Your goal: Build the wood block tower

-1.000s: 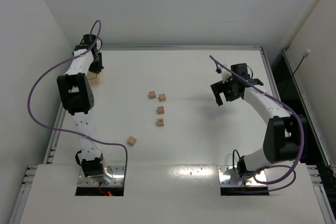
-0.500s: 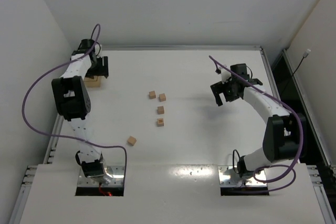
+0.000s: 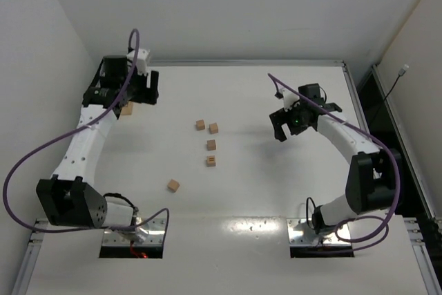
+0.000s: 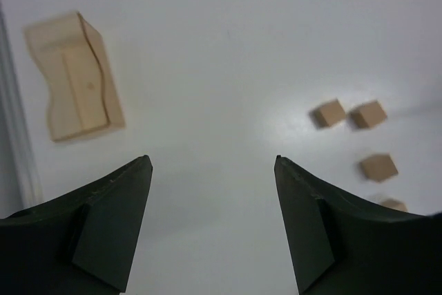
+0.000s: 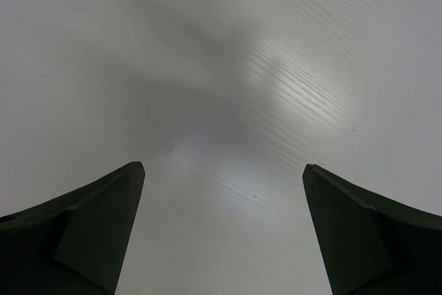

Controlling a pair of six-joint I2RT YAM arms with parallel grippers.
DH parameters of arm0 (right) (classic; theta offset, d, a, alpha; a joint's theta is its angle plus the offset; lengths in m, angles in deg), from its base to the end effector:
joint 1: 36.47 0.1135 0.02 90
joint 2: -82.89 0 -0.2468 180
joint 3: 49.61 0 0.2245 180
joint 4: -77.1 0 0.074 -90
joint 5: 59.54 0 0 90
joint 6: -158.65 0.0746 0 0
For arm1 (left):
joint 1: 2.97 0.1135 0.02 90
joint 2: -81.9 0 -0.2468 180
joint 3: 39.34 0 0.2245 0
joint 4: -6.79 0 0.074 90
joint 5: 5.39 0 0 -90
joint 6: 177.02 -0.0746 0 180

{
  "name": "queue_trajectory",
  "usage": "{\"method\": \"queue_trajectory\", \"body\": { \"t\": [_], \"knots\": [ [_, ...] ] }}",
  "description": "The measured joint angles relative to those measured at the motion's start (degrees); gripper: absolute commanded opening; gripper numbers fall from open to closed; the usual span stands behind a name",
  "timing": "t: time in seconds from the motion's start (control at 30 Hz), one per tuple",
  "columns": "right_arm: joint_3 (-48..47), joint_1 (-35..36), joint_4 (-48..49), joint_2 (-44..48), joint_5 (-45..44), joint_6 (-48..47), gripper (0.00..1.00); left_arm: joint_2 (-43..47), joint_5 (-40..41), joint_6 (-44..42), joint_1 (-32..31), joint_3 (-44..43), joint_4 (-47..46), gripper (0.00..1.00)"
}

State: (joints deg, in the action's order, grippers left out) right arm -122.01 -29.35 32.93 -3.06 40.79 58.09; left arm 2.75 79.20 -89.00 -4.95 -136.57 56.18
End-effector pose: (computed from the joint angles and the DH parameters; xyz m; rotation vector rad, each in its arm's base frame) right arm 0.2956 0.0504 0.1825 -0.4607 2.5252 0.2095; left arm 0.3132 -0.0179 0.3485 0.1292 2.1122 -0.0999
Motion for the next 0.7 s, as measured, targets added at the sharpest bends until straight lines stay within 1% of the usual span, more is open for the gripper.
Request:
{"method": "queue_trajectory", "body": {
  "t": [0.1, 0.13, 0.27, 0.3, 0.37, 0.4, 0.47, 0.57, 0.63, 0.7],
  "knots": [
    [-2.0, 3.4, -0.9, -1.1, 1.7, -0.3, 0.93, 1.3, -1.7, -0.1, -0.5, 8.0, 2.2, 0.69],
    [-3.7, 5.0, -1.1, -2.2, 1.9, -0.3, 0.91, 0.7, -2.0, 0.1, -0.5, 10.0, 2.9, 0.69],
    [-12.3, 11.1, -1.1, -9.4, 0.6, 1.4, 0.91, -1.1, -2.9, 1.3, -1.2, 15.9, 5.0, 0.69],
    [-14.7, 12.3, -0.7, -11.7, 0.2, 2.2, 0.91, -1.4, -3.0, 1.6, -2.0, 16.5, 5.4, 0.61],
    [-18.9, 14.4, -1.2, -15.5, -0.5, 3.8, 0.91, -1.9, -2.8, 2.5, -4.5, 16.5, 4.9, 0.51],
    [-20.5, 15.1, -1.0, -17.2, -1.2, 4.8, 0.91, -2.3, -2.7, 2.8, -6.1, 16.3, 4.5, 0.42],
    [-21.5, 15.8, -0.5, -18.9, -2.9, 6.6, 0.91, -4.4, -2.4, 3.0, -9.9, 15.3, 3.9, 0.38],
    [-21.4, 15.9, -1.0, -19.9, -4.6, 8.8, 0.91, -9.6, -2.3, 3.2, -13.9, 13.0, 2.8, 0.38],
    [-21.4, 15.9, -1.0, -20.1, -5.1, 9.9, 0.91, -14.1, -2.6, 3.7, -15.5, 11.1, 2.4, 0.42],
    [-21.4, 15.8, -0.9, -20.1, -5.6, 10.8, 0.91, -19.2, -2.9, 4.3, -16.3, 8.5, 2.3, 0.43]
  ]
}}
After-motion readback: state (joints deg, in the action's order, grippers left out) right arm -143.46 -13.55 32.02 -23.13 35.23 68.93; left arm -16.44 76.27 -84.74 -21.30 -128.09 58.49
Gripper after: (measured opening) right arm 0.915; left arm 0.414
